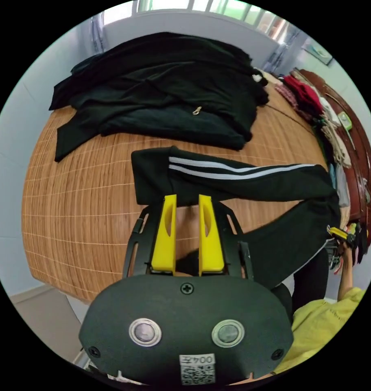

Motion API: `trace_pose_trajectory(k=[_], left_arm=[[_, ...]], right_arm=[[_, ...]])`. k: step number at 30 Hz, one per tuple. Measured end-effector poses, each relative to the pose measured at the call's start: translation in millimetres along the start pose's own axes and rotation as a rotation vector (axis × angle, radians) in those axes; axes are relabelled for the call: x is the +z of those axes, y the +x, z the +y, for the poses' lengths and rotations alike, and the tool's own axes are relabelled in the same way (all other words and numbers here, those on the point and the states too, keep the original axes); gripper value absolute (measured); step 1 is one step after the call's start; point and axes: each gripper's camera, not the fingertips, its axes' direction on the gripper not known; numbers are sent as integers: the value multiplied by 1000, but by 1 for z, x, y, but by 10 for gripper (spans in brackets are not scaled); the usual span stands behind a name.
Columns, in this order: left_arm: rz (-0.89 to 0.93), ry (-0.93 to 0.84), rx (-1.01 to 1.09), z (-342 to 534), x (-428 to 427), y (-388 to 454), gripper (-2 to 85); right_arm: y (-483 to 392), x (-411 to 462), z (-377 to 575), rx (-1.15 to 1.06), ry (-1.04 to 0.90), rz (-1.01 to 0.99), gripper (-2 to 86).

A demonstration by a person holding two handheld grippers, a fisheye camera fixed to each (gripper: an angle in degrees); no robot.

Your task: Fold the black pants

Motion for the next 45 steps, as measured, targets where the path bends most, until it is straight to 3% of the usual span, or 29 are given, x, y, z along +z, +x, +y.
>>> trace_pose_trajectory(k=[4, 7, 10, 18, 24, 27, 32, 39, 45], left_arm=[[275, 80, 166, 52, -4, 65, 92], [334, 97, 221, 93, 26, 120, 87], [415, 115, 156, 129, 64, 152, 81], [335, 62, 97, 160, 108, 165, 61], [265, 54, 93, 174, 116, 164, 26], [252, 69, 96, 182, 118, 165, 19], [274, 82, 75, 193, 122, 160, 11], [220, 105, 106, 208, 123, 170, 8], [126, 132, 167, 218, 122, 189, 7]], right_arm=[[37, -48, -17, -1, 207, 115, 101], [82, -55, -52, 36, 295, 67, 120], [134, -45, -98, 165, 231, -18, 137], [217, 1, -188, 304, 98, -135, 162], [228, 47, -217, 281, -67, -155, 171], [224, 53, -216, 266, -57, -169, 144], [187, 12, -200, 188, 105, 14, 36], [108, -72, -159, -85, 377, 398, -1], [166, -44, -170, 177, 339, 466, -6]])
